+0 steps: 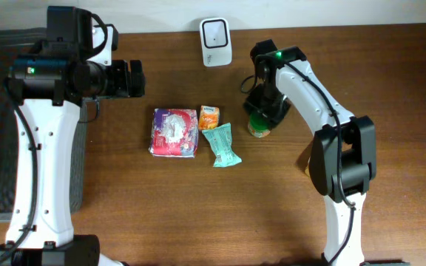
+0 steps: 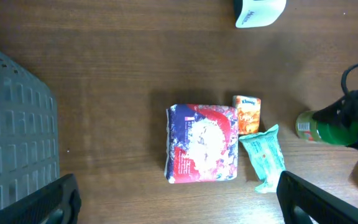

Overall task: Scan the item barcode
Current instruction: 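Lift the green-lid jar and carry it toward the scanner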

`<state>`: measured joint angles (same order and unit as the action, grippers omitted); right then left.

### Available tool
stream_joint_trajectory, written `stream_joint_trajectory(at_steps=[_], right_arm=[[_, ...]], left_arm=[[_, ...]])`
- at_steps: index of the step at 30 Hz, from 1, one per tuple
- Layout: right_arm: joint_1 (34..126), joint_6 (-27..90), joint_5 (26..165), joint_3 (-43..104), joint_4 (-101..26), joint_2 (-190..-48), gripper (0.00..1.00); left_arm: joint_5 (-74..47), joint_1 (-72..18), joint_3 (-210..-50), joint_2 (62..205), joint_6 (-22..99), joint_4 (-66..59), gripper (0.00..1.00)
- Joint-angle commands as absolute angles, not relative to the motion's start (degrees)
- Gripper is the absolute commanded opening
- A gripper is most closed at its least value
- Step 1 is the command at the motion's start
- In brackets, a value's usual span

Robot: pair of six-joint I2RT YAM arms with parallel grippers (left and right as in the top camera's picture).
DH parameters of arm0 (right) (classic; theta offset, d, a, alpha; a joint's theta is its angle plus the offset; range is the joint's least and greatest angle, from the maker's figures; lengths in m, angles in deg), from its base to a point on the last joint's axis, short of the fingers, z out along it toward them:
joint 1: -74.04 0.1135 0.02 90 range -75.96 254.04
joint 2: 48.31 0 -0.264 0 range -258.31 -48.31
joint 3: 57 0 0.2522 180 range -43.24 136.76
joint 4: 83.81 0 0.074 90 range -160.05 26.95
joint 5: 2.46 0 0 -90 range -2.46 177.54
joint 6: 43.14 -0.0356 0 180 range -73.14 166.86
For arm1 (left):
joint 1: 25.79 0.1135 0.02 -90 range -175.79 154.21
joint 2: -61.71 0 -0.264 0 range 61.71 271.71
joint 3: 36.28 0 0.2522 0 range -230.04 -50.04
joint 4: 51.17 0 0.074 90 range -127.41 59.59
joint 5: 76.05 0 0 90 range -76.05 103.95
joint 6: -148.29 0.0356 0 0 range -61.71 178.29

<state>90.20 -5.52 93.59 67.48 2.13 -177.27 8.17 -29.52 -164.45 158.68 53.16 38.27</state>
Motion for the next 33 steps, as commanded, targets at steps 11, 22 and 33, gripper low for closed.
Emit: stream_joint_trajectory(at_steps=[11, 22, 33], right_arm=[[90.51, 53.37, 86.83, 73.27, 9.46, -176.68, 0.6], [90.51, 47.68, 86.99, 70.56, 6.4, -177.16, 0.96], [88.36, 2.37, 98.68, 75.28, 3.93, -176.86, 0.99]], left_arm=[[7.36, -29.37, -164.52, 157.78, 53.67, 38.31, 0.99], [7.38, -29.37, -164.52, 157.78, 53.67, 38.31, 0.99], [7.36, -29.37, -164.52, 157.78, 53.67, 38.33, 0.99]])
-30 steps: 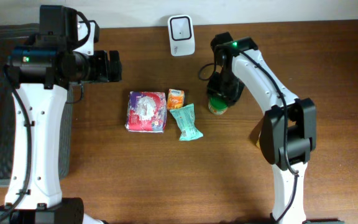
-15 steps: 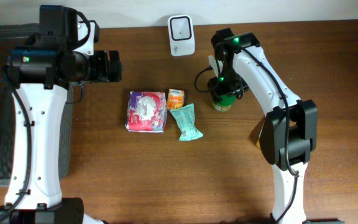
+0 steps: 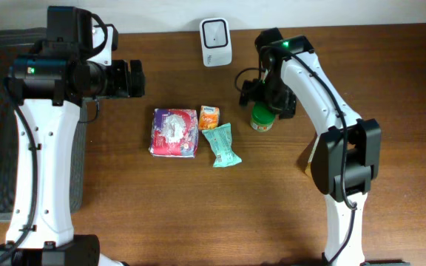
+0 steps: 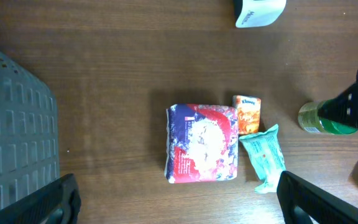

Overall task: Scan the item barcode
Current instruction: 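Lift the green-lid jar and carry it toward the scanner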

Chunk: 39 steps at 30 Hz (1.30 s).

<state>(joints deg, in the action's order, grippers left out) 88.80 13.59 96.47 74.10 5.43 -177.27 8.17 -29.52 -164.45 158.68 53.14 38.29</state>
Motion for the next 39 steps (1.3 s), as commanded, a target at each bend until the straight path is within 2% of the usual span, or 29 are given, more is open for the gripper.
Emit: stream_joint_trajectory(at_steps=[1, 3, 8, 11, 14, 15, 18, 20, 23, 27, 28, 29, 31, 36, 39], right_arm=[[88.36, -0.14, 97.04, 75.28, 3.82, -176.99, 0.99], [88.41, -3.48, 93.76, 74.89, 3.86, -177.67, 1.0], [88.41, -3.59, 91.47, 74.74, 3.82, -180.75, 1.0], [88.19, -3.57, 91.36, 74.69, 3.86, -181.47, 0.89], [88.21, -2.94, 91.33, 74.69, 3.86, -181.56, 0.9], [88.19, -2.94, 91.36, 74.69, 3.99, -181.56, 1.0], [88.28, -2.94, 91.33, 74.65, 4.98, -181.73, 0.99], [88.3, -2.94, 91.33, 74.45, 5.15, -181.82, 0.94], [88.3, -2.94, 91.36, 74.3, 5.22, -181.84, 0.79], [88.36, -2.94, 91.88, 74.3, 5.87, -181.84, 0.67], [88.36, -2.94, 92.34, 74.3, 6.29, -181.84, 0.59], [88.36, -2.94, 93.67, 74.3, 6.64, -181.8, 0.57], [88.12, -2.59, 97.72, 74.69, 6.68, -181.73, 0.56], [85.98, 7.99, 110.81, 80.22, 7.21, -180.97, 0.56], [84.34, 13.92, 123.81, 83.28, 7.36, -180.7, 0.57]], left_arm=[[7.38, -29.37, -164.52, 157.78, 53.67, 38.31, 0.99], [7.36, -29.37, -164.52, 157.78, 53.67, 38.31, 0.99], [7.36, -29.37, -164.52, 157.78, 53.67, 38.31, 0.99], [7.36, -29.37, -164.52, 157.78, 53.67, 38.31, 0.99], [7.36, -29.37, -164.52, 157.78, 53.67, 38.31, 0.99], [7.38, -29.37, -164.52, 157.78, 53.67, 38.31, 0.99], [7.36, -29.37, -164.52, 157.78, 53.67, 38.31, 0.99], [7.36, -29.37, -164.52, 157.78, 53.67, 38.31, 0.99], [7.36, -29.37, -164.52, 157.78, 53.67, 38.33, 0.99], [7.38, -29.37, -164.52, 157.78, 53.67, 38.31, 0.99], [7.36, -29.37, -164.52, 157.78, 53.67, 38.31, 0.99], [7.38, -29.37, -164.52, 157.78, 53.67, 38.31, 0.99], [7.38, -29.37, -164.52, 157.78, 53.67, 38.33, 0.99], [7.36, -29.37, -164.52, 157.78, 53.67, 38.31, 0.99], [7.36, -29.37, -164.52, 157.78, 53.67, 38.31, 0.99]])
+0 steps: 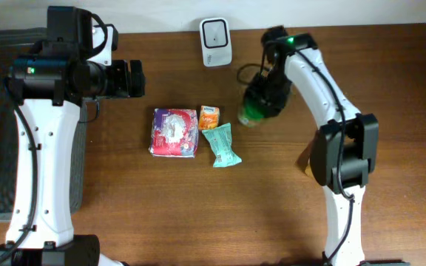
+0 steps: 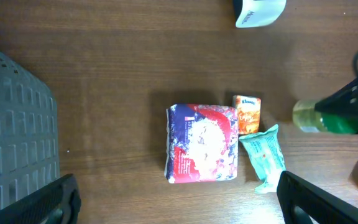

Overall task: Scan the item barcode
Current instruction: 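Lift the green-lid jar and carry it toward the scanner, then hold the jar's label under the scanner with the right gripper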

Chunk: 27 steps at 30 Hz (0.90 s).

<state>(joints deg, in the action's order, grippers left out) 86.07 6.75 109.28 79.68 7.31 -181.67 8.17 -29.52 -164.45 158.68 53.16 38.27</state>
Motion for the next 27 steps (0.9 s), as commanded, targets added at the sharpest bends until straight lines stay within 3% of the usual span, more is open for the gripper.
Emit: stream_joint_trajectory(at_steps=[1, 7, 11, 14, 27], right_arm=[[83.69, 15.18, 128.43, 83.48, 7.34, -180.7, 0.57], [80.82, 16.28, 154.35, 83.48, 7.31, -180.73, 0.57], [80.82, 16.49, 160.73, 83.48, 7.36, -180.73, 0.56], [80.85, 16.43, 173.34, 83.48, 5.83, -180.73, 0.56], [79.99, 16.01, 175.77, 83.48, 5.35, -180.73, 0.57]], left_arm=[[7.36, -29.37, -164.52, 157.78, 53.67, 38.31, 0.99], [7.36, -29.37, -164.52, 157.78, 53.67, 38.31, 0.99], [7.36, -29.37, -164.52, 157.78, 53.67, 38.31, 0.99], [7.36, -29.37, -164.52, 157.78, 53.67, 38.31, 0.99], [7.38, -29.37, -164.52, 157.78, 53.67, 38.31, 0.99]])
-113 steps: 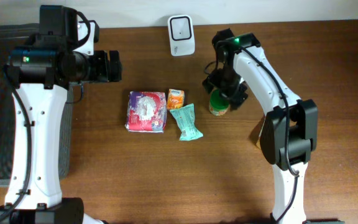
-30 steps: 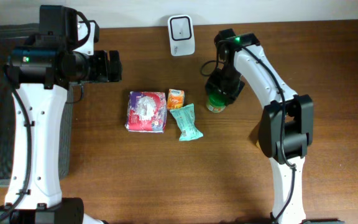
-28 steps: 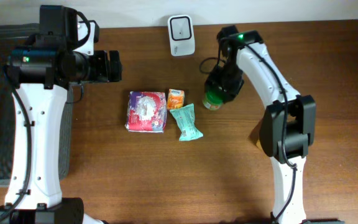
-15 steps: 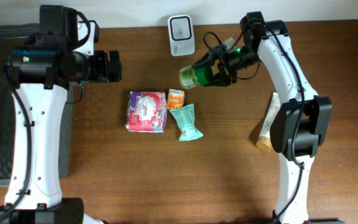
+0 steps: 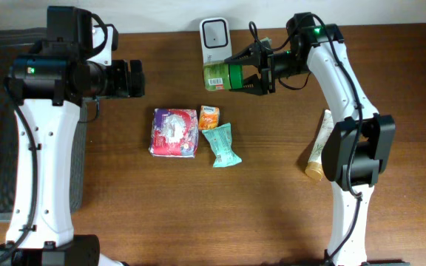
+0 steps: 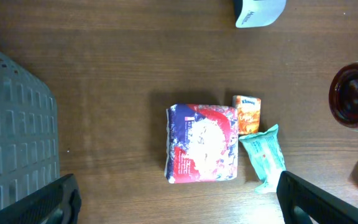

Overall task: Scan the item barcode
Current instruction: 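Hold the jar's label under the scanner with the right gripper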

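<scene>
A green bottle with a yellowish label is held on its side, just below the white scanner at the table's back edge. My right gripper is shut on the bottle's green part. The left wrist view shows the bottle's dark red round end at the right edge and the scanner at the top. My left gripper hangs high at the left, open and holding nothing, with its fingers at the bottom corners.
A red-blue packet, a small orange tissue pack and a teal packet lie mid-table. A cream tube lies to the right by the right arm. A grey basket stands at the left edge.
The right gripper has moved the bottle up and left, from tilted beside the tissue pack to lying horizontal in front of the scanner. The left arm has not moved.
The right gripper was first down over the bottle standing on the table right of the packets. It then held the bottle a little farther back, then tilted toward the left. Now the bottle is on its side by the scanner. The left arm stayed put.
</scene>
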`<state>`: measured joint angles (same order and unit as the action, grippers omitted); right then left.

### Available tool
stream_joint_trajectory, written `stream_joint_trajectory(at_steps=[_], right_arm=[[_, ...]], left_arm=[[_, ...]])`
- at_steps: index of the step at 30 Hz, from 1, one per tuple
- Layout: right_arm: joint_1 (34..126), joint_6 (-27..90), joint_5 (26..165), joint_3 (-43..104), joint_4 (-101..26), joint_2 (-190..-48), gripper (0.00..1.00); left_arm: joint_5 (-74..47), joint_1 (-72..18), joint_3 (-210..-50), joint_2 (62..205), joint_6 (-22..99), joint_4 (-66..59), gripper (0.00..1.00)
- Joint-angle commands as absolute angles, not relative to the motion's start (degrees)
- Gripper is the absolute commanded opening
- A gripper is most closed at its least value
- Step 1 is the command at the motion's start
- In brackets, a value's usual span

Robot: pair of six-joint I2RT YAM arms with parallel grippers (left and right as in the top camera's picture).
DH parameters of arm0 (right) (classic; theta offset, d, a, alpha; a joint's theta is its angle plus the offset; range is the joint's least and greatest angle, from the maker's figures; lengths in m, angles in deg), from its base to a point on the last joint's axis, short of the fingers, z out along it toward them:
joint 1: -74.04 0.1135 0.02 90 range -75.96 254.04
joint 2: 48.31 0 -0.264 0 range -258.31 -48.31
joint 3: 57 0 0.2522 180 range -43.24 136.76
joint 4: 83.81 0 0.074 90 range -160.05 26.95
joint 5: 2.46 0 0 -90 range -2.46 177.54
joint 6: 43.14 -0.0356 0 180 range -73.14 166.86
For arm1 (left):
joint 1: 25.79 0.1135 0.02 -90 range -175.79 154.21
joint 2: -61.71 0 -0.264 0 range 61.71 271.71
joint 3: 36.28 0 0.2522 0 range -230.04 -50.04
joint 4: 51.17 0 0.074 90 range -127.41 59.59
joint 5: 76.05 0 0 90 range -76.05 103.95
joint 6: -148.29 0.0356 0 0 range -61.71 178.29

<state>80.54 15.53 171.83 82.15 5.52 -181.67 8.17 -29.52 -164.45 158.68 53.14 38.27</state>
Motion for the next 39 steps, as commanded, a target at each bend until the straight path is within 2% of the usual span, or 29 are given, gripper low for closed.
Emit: stream_joint_trajectory(at_steps=[1, 9, 15, 23, 25, 30, 33, 39], right_arm=[[80.01, 16.01, 175.59, 83.48, 5.33, -180.73, 0.57], [80.01, 16.04, 175.29, 83.48, 4.89, -180.73, 0.57], [81.26, 15.99, 165.58, 83.48, 4.45, -180.73, 0.57], [82.48, 11.86, 160.86, 83.48, -0.6, -180.73, 0.56], [82.75, 11.88, 153.95, 83.48, -2.26, -180.73, 0.57], [84.45, 11.88, 126.7, 83.48, -6.83, -180.73, 0.54], [85.41, 11.93, 119.31, 83.48, -13.73, -180.73, 0.54], [88.87, 15.69, 94.74, 83.46, -30.15, -180.75, 0.55]], left_arm=[[7.38, -29.37, -164.52, 157.78, 53.67, 38.31, 0.99], [7.36, -29.37, -164.52, 157.78, 53.67, 38.31, 0.99], [7.38, -29.37, -164.52, 157.78, 53.67, 38.31, 0.99], [7.36, -29.37, -164.52, 157.78, 53.67, 38.33, 0.99], [7.36, -29.37, -164.52, 157.78, 53.67, 38.31, 0.99], [7.36, -29.37, -164.52, 157.78, 53.67, 38.31, 0.99], [7.38, -29.37, -164.52, 157.78, 53.67, 38.31, 0.99], [7.38, -29.37, -164.52, 157.78, 53.67, 38.31, 0.99]])
